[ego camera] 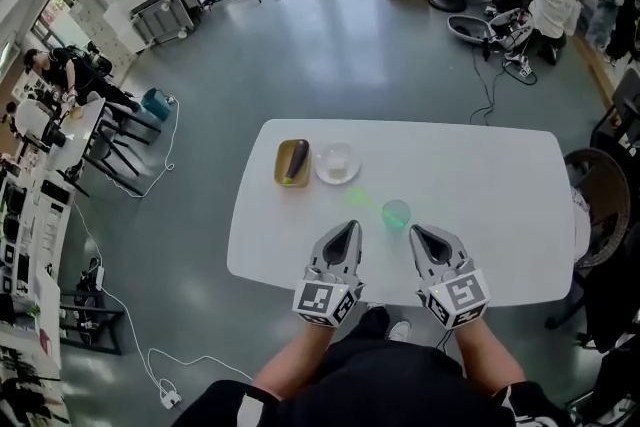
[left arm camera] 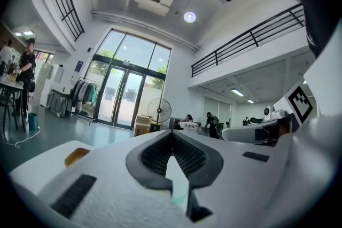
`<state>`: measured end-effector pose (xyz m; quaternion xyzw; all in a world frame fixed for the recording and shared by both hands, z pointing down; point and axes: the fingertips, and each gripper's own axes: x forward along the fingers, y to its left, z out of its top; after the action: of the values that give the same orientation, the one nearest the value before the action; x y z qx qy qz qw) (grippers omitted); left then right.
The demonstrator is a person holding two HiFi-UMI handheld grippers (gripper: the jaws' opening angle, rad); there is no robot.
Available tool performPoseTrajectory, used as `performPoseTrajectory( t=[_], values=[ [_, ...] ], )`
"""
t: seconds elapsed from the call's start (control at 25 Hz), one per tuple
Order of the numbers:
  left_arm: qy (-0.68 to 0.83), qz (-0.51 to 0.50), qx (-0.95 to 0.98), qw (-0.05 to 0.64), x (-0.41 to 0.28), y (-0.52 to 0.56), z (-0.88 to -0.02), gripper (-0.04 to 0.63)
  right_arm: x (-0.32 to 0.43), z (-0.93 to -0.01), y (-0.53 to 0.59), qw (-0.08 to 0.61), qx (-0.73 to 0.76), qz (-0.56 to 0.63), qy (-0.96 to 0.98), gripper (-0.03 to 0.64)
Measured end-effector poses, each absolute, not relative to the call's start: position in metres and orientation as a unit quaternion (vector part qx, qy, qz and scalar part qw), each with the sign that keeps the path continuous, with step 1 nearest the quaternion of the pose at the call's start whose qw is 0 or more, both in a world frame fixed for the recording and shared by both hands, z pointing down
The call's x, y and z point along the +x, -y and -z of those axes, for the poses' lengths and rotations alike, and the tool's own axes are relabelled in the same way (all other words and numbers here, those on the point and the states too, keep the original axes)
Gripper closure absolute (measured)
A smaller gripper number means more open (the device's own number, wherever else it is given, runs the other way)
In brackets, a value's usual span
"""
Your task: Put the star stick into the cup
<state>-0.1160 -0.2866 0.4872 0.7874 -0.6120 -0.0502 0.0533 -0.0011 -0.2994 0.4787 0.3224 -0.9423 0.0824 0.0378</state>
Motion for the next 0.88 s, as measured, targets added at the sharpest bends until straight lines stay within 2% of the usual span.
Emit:
performPoseTrajectory(
  t=[0.44,0.88],
  values=[
    [0.597,0.017,0.802,0.024,-0.109,0.267,-0.474,0.584,0.008,-0.448,0.286,0.002,0.349,-0.025,0.937,0.612],
    [0.586,0.012,0.810,0.024,-0.097,0.259,-0.479,0.584,0.021,-0.443,0.279,0.005,0.361,0.002,0.933,0.614]
  ],
)
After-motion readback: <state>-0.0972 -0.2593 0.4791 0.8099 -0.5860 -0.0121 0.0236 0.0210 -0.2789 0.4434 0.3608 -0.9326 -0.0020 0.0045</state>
